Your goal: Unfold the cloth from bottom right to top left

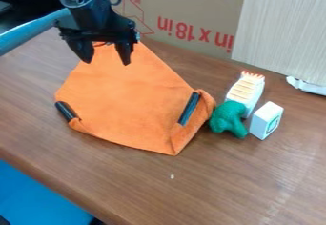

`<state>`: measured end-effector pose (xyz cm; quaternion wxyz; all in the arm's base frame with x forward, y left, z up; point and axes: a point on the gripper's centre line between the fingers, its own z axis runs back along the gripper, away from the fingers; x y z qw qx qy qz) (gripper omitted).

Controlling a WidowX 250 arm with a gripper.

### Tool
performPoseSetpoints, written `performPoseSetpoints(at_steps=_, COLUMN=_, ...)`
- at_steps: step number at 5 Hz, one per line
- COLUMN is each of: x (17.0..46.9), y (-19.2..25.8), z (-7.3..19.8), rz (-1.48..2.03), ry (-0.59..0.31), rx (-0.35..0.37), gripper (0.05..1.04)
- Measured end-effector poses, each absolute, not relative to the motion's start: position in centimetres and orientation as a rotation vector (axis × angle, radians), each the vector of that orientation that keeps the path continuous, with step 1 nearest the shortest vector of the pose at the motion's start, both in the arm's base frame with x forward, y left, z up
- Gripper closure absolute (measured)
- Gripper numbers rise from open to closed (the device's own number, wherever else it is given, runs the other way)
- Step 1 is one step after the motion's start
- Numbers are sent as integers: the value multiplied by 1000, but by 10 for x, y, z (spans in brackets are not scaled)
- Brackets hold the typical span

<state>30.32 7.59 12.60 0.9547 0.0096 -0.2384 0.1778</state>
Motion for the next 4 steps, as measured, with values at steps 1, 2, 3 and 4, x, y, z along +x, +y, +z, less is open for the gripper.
performPoseSetpoints(at_steps=1, x=295, y=82, z=124, rz=477, ry=-504, rx=0, gripper=83)
performPoseSetpoints(at_steps=2, x=284, y=92, z=120, rz=606, ry=-551, rx=-48, gripper=83)
performPoseSetpoints(at_steps=3, x=272, y=101, z=114, rz=723, ry=-617, rx=-98, gripper=83)
performPoseSetpoints(at_steps=4, x=265, y=104, z=109, rz=779, ry=-652, rx=-112, gripper=83)
